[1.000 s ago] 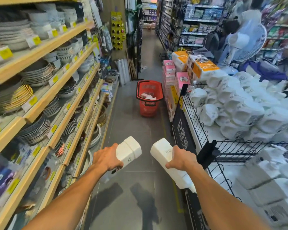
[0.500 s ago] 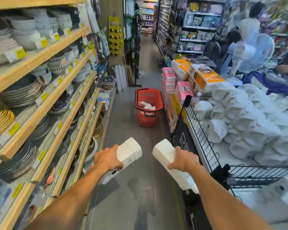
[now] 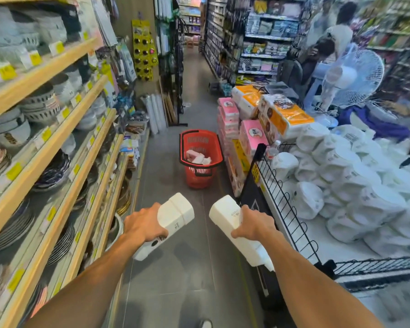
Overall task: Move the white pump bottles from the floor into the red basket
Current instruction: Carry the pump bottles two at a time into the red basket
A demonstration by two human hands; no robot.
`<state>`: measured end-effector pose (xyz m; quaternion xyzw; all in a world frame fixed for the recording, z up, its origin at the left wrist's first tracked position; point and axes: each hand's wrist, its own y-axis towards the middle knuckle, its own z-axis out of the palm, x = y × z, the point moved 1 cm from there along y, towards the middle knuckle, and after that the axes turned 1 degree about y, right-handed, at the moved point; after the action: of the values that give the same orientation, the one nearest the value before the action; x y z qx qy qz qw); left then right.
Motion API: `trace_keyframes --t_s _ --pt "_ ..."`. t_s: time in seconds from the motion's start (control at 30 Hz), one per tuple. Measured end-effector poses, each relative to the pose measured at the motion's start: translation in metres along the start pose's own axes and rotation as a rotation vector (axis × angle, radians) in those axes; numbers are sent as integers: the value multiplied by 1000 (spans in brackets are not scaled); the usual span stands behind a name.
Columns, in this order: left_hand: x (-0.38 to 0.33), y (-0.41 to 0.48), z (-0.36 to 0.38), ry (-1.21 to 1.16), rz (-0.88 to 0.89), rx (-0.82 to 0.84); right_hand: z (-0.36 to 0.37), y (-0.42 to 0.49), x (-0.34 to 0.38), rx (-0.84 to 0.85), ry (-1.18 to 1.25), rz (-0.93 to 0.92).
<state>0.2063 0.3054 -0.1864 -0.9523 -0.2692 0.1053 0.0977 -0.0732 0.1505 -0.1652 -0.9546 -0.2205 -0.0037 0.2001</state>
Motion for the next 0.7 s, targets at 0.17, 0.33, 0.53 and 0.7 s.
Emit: trace_keyframes --t_s 0.17,0.33,0.53,0.7 --pt "-11 46 -10 7 -25 -19 -18 53 -7 2 2 -18" --pt "-22 87 -21 50 -52 -24 -29 102 -15 7 6 -32" --pt "-22 130 -30 33 -84 -29 -45 148 -10 8 -9 -43" --pt "-13 173 -31 39 -92 -7 -56 191 5 18 -23 -51"
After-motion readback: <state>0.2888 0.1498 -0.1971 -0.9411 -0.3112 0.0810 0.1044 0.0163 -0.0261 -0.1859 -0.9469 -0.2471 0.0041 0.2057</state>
